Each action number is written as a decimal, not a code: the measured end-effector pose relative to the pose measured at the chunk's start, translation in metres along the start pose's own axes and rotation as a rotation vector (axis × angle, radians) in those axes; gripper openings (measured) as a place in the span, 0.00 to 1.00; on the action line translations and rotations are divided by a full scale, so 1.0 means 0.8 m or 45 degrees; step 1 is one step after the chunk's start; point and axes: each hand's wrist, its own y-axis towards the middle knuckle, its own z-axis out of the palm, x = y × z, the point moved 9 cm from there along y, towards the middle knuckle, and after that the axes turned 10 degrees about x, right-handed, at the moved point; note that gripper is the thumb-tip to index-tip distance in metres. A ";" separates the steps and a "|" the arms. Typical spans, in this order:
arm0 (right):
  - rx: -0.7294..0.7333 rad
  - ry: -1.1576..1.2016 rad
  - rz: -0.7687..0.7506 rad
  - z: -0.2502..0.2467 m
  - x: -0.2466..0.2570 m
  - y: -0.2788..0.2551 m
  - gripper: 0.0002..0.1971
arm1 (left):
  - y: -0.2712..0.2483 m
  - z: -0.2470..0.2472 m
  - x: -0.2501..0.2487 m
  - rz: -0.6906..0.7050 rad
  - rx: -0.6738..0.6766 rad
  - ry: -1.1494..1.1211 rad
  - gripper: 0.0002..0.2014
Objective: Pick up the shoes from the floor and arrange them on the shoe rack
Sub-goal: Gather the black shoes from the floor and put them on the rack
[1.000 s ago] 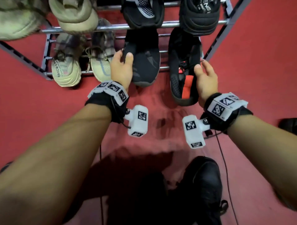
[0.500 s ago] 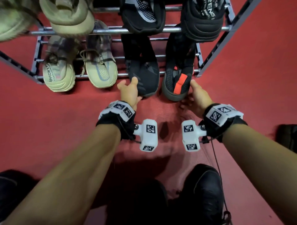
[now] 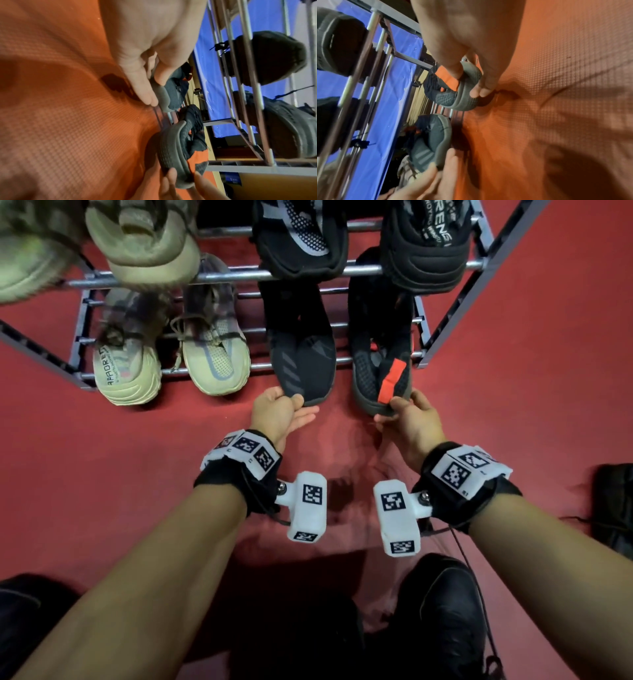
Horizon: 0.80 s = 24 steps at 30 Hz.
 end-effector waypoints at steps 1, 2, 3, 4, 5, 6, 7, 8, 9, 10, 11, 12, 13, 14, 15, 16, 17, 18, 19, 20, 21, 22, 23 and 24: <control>-0.007 -0.019 -0.055 -0.004 0.006 0.003 0.10 | 0.000 -0.002 -0.006 0.042 -0.014 0.053 0.20; -0.015 -0.034 -0.095 -0.006 0.013 0.006 0.11 | 0.001 -0.004 -0.014 0.076 -0.026 0.089 0.19; -0.021 -0.054 -0.125 -0.008 0.020 0.011 0.11 | 0.003 -0.005 -0.020 0.102 -0.041 0.100 0.19; -0.031 -0.067 -0.140 -0.010 0.027 0.015 0.11 | 0.006 -0.006 -0.026 0.118 -0.050 0.084 0.18; -0.039 -0.075 -0.137 -0.009 0.033 0.019 0.12 | 0.010 -0.006 -0.030 0.122 -0.053 0.055 0.17; -0.039 -0.071 -0.125 -0.007 0.038 0.022 0.11 | 0.012 -0.005 -0.032 0.121 -0.053 0.022 0.16; -0.038 -0.053 -0.105 -0.005 0.041 0.026 0.10 | 0.014 -0.002 -0.034 0.114 -0.054 0.001 0.17; -0.043 -0.016 -0.076 -0.003 0.041 0.030 0.11 | 0.014 0.000 -0.034 0.102 -0.049 -0.013 0.18; -0.052 0.031 -0.046 -0.002 0.040 0.032 0.12 | 0.014 0.002 -0.032 0.083 -0.039 -0.014 0.20; -0.059 0.069 -0.027 -0.001 0.041 0.032 0.13 | 0.016 0.005 -0.028 0.059 -0.022 -0.009 0.21; -0.061 0.093 -0.017 0.000 0.042 0.033 0.13 | 0.017 0.008 -0.026 0.044 -0.001 -0.006 0.21; -0.063 0.113 -0.006 0.002 0.041 0.033 0.13 | 0.018 0.010 -0.024 0.039 0.019 -0.006 0.20; -0.069 0.130 0.004 0.002 0.042 0.035 0.11 | 0.020 0.011 -0.024 0.034 0.027 0.010 0.19; -0.074 0.151 0.015 0.002 0.041 0.037 0.09 | 0.023 0.011 -0.024 0.026 0.017 0.027 0.19; -0.080 0.175 0.032 0.003 0.040 0.039 0.06 | 0.025 0.010 -0.024 0.030 0.010 0.037 0.19; -0.085 0.195 0.053 0.004 0.037 0.041 0.06 | 0.026 0.008 -0.024 0.039 0.002 0.016 0.19; -0.090 0.211 0.074 0.004 0.035 0.043 0.08 | 0.025 0.005 -0.022 0.044 -0.009 -0.019 0.19; -0.092 0.227 0.086 0.006 0.034 0.043 0.08 | 0.024 0.004 -0.020 0.056 -0.019 -0.043 0.20; -0.090 0.235 0.090 0.008 0.034 0.044 0.09 | 0.023 0.003 -0.020 0.071 -0.028 -0.044 0.20; -0.089 0.233 0.093 0.009 0.034 0.044 0.09 | 0.024 0.003 -0.019 0.086 -0.034 -0.037 0.19; -0.086 0.225 0.098 0.008 0.033 0.044 0.09 | 0.025 0.003 -0.018 0.098 -0.040 -0.038 0.19; -0.080 0.212 0.100 0.008 0.032 0.044 0.09 | 0.027 0.003 -0.018 0.106 -0.046 -0.046 0.19; -0.072 0.198 0.099 0.008 0.033 0.044 0.09 | 0.028 0.002 -0.018 0.116 -0.057 -0.054 0.19; -0.066 0.184 0.098 0.007 0.033 0.045 0.09 | 0.029 0.000 -0.019 0.129 -0.064 -0.059 0.19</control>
